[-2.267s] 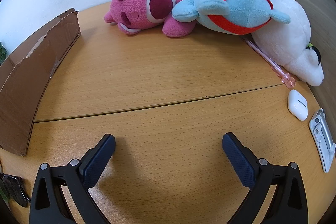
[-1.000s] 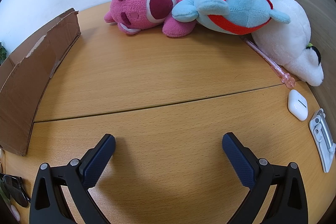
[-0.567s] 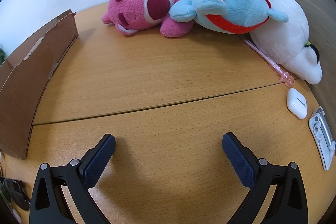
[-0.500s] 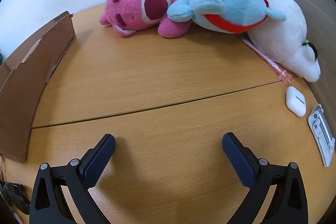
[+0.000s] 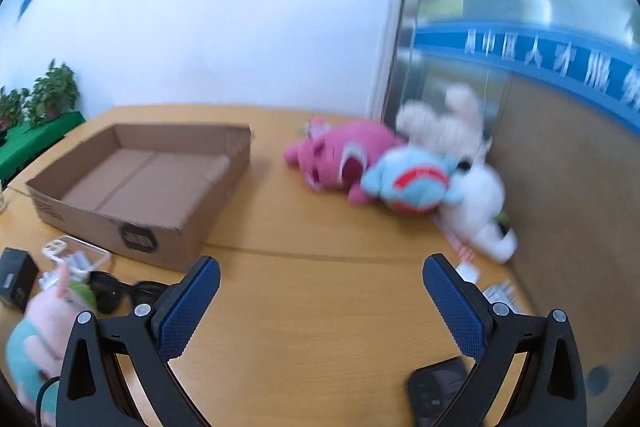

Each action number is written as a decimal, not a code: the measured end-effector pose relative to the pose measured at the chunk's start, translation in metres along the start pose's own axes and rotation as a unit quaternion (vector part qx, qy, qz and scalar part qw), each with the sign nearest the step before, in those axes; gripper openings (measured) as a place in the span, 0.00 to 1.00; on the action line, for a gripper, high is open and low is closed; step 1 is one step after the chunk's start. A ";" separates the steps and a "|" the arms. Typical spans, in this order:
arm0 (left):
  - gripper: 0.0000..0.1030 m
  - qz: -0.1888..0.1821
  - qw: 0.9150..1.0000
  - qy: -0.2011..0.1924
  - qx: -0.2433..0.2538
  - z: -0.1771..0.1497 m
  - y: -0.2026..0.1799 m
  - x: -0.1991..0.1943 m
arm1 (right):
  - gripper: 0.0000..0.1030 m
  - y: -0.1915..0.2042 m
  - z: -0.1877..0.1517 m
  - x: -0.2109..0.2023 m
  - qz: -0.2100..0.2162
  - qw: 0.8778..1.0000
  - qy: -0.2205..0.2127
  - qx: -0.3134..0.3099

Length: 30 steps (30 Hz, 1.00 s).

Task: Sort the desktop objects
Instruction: 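Grasp the pink-and-teal plush pig between both tools, then lift the plush pig with both tools and carry it over the cardboard box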

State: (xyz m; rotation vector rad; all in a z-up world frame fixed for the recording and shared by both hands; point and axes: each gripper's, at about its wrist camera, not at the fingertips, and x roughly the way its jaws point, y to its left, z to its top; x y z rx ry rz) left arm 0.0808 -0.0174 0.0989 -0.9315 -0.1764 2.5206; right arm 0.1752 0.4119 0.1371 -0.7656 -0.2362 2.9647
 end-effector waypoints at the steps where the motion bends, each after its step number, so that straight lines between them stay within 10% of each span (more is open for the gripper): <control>1: 0.96 -0.036 0.999 0.029 0.006 -0.005 -0.016 0.014 | 1.00 -0.001 0.011 -0.015 0.003 1.000 -0.008 -0.007; 8: 0.96 -0.161 0.971 0.175 -0.008 -0.043 -0.064 0.091 | 1.00 0.035 0.023 -0.037 0.158 0.985 0.066 0.013; 12: 0.95 -0.177 0.953 0.235 -0.065 -0.060 -0.052 0.121 | 1.00 0.095 -0.018 0.012 0.314 0.933 0.156 0.077; 17: 0.95 -0.215 0.933 0.268 -0.105 -0.078 -0.047 0.134 | 1.00 0.178 -0.080 0.061 0.395 0.868 0.289 0.089; 21: 0.84 -0.255 0.919 0.280 -0.111 -0.091 -0.053 0.138 | 1.00 0.196 -0.086 0.069 0.377 0.874 0.297 0.077; 30: 0.70 -0.246 0.938 0.230 -0.077 -0.079 -0.058 0.112 | 0.90 0.217 -0.067 0.061 0.366 0.890 0.272 0.026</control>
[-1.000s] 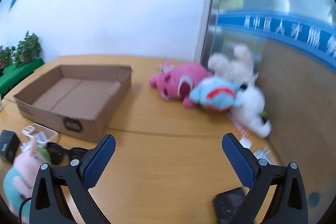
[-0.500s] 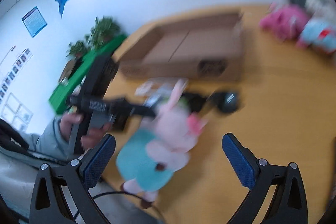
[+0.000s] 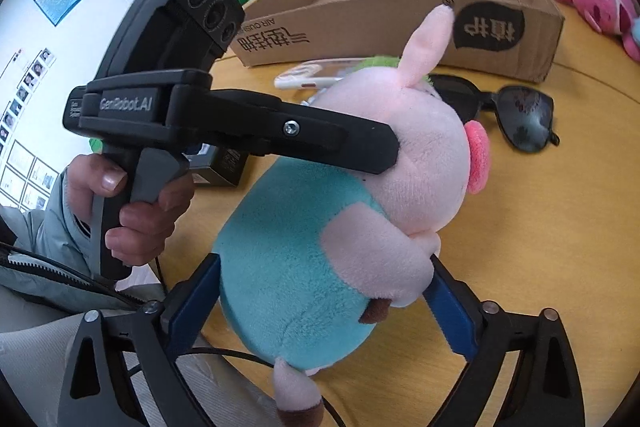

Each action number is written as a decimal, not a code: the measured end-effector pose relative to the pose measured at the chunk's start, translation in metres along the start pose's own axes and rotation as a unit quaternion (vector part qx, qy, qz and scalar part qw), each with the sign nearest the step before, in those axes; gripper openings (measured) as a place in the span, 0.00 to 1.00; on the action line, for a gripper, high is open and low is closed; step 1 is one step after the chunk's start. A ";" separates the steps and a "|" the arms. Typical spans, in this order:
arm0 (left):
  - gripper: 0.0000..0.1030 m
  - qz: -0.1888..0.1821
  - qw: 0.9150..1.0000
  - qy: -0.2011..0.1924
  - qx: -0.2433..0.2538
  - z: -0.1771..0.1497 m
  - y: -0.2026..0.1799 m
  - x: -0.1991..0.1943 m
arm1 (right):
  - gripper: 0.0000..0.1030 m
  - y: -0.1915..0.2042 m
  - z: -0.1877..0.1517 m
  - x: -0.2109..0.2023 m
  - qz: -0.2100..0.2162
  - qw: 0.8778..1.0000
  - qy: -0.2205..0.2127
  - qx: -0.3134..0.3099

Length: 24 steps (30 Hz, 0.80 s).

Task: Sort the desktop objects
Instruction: 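Lift the plush pig with both tools and carry it over the cardboard box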

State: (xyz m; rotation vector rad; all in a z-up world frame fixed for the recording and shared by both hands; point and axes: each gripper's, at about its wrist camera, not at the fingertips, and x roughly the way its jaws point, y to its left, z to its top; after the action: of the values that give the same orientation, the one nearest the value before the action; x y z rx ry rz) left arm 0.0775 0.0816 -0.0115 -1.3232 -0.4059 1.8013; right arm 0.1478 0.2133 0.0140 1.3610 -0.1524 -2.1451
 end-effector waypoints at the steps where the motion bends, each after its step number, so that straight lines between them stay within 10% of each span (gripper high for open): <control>1: 0.70 0.008 1.000 -0.013 0.008 0.002 -0.006 -0.010 | 0.90 0.003 0.005 -0.002 0.004 1.000 -0.007 -0.003; 7: 0.69 0.032 0.987 -0.129 0.091 0.047 -0.047 -0.086 | 0.90 0.034 0.075 -0.053 -0.005 0.990 -0.108 -0.088; 18: 0.68 0.090 0.925 -0.316 0.191 0.186 -0.078 -0.223 | 0.89 0.072 0.267 -0.115 0.005 0.940 -0.256 -0.225; 24: 0.68 0.102 0.925 -0.331 0.158 0.251 -0.030 -0.257 | 0.89 0.062 0.364 -0.090 0.036 0.937 -0.250 -0.242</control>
State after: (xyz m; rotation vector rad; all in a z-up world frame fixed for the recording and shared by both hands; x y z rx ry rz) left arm -0.1124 -0.0473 0.2672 -0.5215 -0.3161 2.3577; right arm -0.1107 0.1346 0.2809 0.5134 0.1241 -2.2265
